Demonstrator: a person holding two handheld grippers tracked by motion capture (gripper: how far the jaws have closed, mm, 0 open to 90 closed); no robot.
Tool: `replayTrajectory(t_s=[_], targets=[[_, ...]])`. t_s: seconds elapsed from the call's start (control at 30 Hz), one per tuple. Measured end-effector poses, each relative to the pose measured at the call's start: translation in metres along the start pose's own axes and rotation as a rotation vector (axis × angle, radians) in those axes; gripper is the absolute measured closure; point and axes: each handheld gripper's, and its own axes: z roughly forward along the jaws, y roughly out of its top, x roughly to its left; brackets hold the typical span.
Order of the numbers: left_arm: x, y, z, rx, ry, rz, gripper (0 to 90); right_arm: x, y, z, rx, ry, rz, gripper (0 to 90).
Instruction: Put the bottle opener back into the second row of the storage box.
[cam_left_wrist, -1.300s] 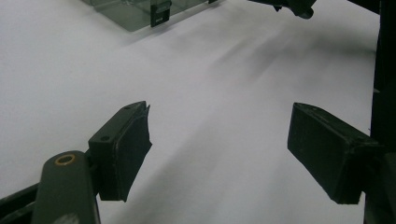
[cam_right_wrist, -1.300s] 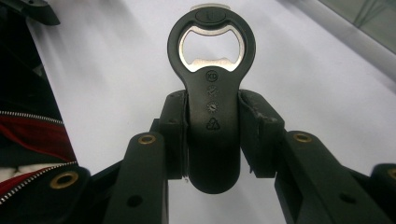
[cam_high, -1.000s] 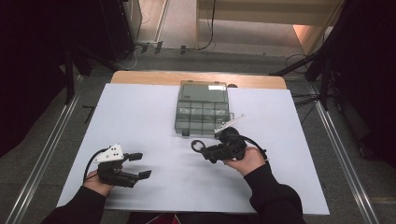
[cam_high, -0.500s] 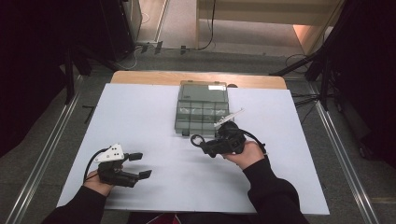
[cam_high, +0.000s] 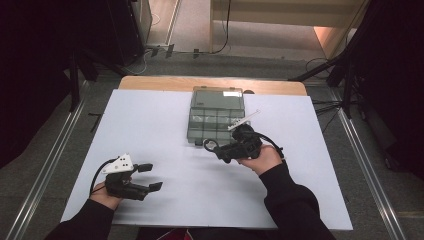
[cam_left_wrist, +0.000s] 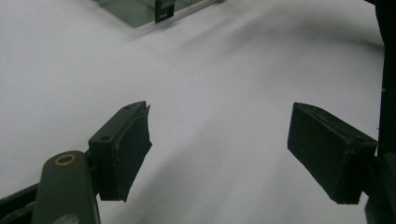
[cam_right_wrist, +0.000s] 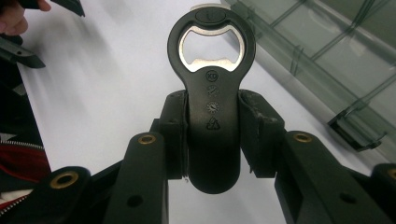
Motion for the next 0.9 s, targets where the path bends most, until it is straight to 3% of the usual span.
replayTrajectory(t_s=[0.3,0.9], targets=[[0.0,0.0,0.0,0.001,0.002,0.001,21.1,-0.013,0.016,-0.004,-0.009,0.0,-0.01,66.5],[0.0,0.0,0.0,-0.001,-0.004,0.002,21.1,-0.035,0.042,0.0,0.071,-0.018,-0.064,66.5]])
